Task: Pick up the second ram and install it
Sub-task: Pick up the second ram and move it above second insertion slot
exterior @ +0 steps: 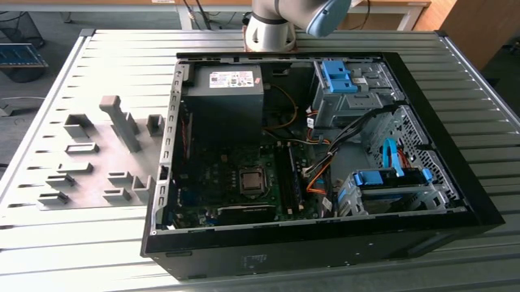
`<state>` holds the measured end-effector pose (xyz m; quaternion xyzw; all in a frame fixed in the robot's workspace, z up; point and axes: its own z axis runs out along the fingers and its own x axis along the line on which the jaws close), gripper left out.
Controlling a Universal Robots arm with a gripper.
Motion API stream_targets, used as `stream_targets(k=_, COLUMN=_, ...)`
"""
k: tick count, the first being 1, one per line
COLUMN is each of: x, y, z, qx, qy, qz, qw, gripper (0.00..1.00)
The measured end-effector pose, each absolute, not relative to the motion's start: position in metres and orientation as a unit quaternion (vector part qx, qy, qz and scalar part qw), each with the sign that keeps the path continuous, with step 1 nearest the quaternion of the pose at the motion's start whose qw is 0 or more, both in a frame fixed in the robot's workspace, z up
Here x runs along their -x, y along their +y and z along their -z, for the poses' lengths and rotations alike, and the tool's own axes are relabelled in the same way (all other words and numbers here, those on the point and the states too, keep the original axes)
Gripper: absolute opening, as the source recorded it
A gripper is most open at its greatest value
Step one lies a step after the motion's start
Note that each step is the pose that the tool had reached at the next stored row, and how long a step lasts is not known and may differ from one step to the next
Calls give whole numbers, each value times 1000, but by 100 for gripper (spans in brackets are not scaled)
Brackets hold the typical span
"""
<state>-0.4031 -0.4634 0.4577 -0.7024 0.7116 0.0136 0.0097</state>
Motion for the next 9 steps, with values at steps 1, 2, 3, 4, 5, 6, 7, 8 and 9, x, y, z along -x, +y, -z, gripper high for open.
stream_targets(k=1, x=403, y=-463, z=-458, qx=702, qy=712, qz=-14, qw=10, gripper=14)
stream_targets(k=2, x=403, y=-463, z=-458, qx=702, qy=712, qz=-14, qw=10, gripper=14)
stream_targets(k=3, x=403, y=-463, z=-459, qx=702, qy=712, qz=-14, qw=10, gripper=14)
stream_targets(k=4, x=403, y=-463, z=-459, qx=702, qy=712, qz=-14, qw=10, gripper=14)
stream_targets(k=5, x=403, y=-463, z=-459, qx=702, qy=712, qz=-14, qw=10, gripper=14)
stream_targets(k=6, x=403, y=-463, z=-460, qx=702, qy=712, qz=-14, qw=10, gripper=14)
stream_targets(k=7, x=403, y=-463, z=-460, qx=702, qy=712, qz=-14, qw=10, gripper=14)
stream_targets(k=8, x=403, y=-463, z=-460, qx=702, qy=712, qz=-14, qw=10, gripper=14)
stream_targets(k=9, x=403, y=-463, z=-460, qx=702, qy=712, qz=-14, qw=10, gripper=14)
